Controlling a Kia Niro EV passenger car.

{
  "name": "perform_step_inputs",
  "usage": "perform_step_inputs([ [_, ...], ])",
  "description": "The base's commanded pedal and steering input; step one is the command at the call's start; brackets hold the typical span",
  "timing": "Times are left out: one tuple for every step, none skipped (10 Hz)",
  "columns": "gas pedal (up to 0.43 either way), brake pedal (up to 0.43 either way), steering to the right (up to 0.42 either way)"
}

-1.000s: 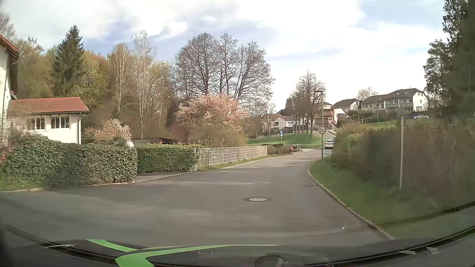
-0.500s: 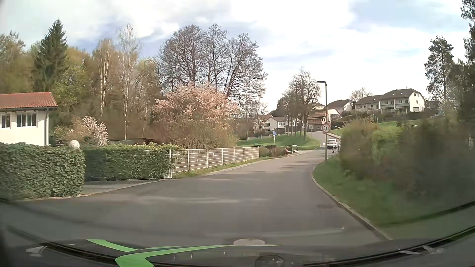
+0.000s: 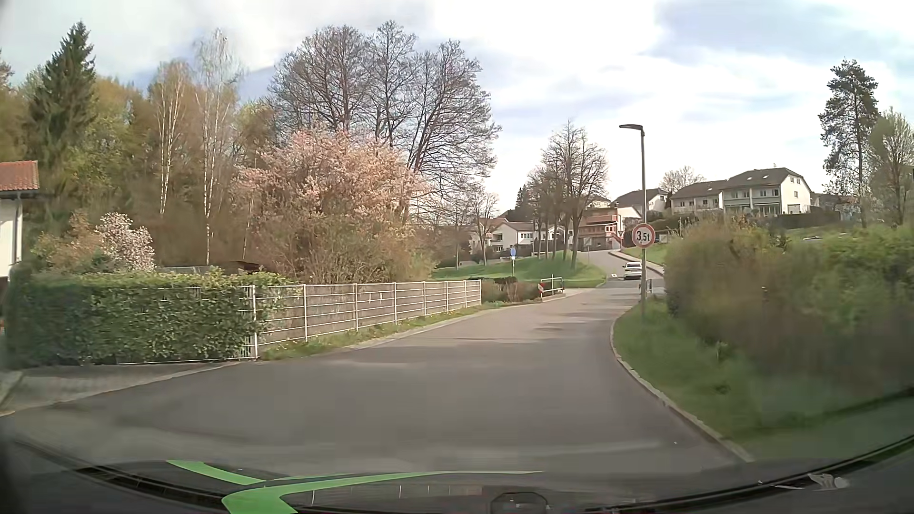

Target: Follow the waypoints while adhering to traffic rules and regulations

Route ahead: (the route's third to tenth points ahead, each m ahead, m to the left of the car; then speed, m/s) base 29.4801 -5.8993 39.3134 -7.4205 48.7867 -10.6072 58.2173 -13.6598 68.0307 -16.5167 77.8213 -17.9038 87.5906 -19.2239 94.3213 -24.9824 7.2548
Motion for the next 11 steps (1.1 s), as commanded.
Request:
perform_step_inputs([
  [0.000,0.000,0.043],
  [0.000,0.000,0.044],
  [0.000,0.000,0.047],
  [0.000,0.000,0.049],
  [0.000,0.000,0.049],
  [0.000,0.000,0.051],
  [0.000,0.000,0.052],
  [0.000,0.000,0.053],
  [0.000,0.000,0.054],
  [0.000,0.000,0.055],
  [0.000,0.000,0.055],
])
